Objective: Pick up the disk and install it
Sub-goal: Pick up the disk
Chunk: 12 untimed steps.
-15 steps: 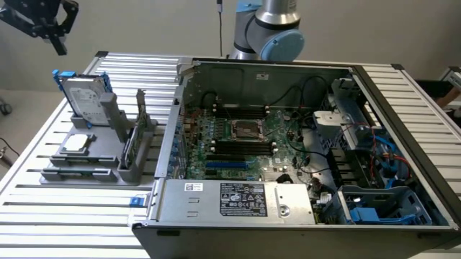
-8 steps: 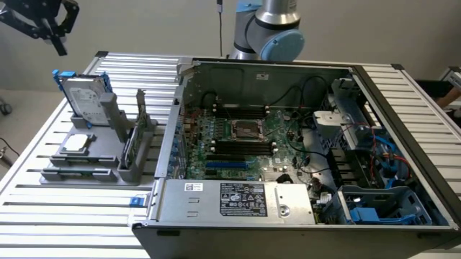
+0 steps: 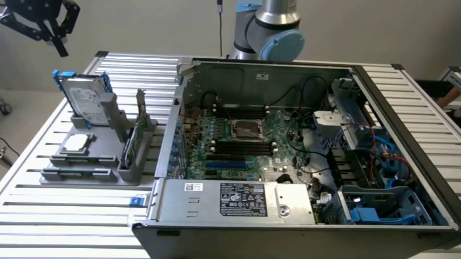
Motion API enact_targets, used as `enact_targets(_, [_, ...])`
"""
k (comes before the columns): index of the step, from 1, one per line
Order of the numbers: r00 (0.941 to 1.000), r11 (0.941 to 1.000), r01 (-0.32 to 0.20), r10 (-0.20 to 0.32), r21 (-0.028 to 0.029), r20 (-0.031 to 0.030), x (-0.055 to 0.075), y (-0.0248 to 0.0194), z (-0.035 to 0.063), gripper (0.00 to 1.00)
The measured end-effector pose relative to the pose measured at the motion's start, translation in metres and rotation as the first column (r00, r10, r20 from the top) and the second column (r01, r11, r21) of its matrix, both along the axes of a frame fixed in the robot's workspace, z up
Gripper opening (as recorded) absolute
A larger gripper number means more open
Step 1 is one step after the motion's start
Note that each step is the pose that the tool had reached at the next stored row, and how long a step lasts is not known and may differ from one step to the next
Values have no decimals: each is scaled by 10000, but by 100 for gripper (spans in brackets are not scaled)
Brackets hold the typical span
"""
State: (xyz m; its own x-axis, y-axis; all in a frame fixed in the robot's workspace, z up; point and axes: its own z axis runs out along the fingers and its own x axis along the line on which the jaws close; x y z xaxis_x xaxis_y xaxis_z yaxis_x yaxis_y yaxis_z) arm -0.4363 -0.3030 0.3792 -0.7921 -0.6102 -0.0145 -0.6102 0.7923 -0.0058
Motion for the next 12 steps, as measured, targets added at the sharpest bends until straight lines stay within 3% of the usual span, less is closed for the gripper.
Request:
enact_targets(6, [9940,9940,-1092,1092,0,0,0,0,-34,11])
enact_targets(12, [9761,9761,-2173,2173,0,0,0,0,-70,11])
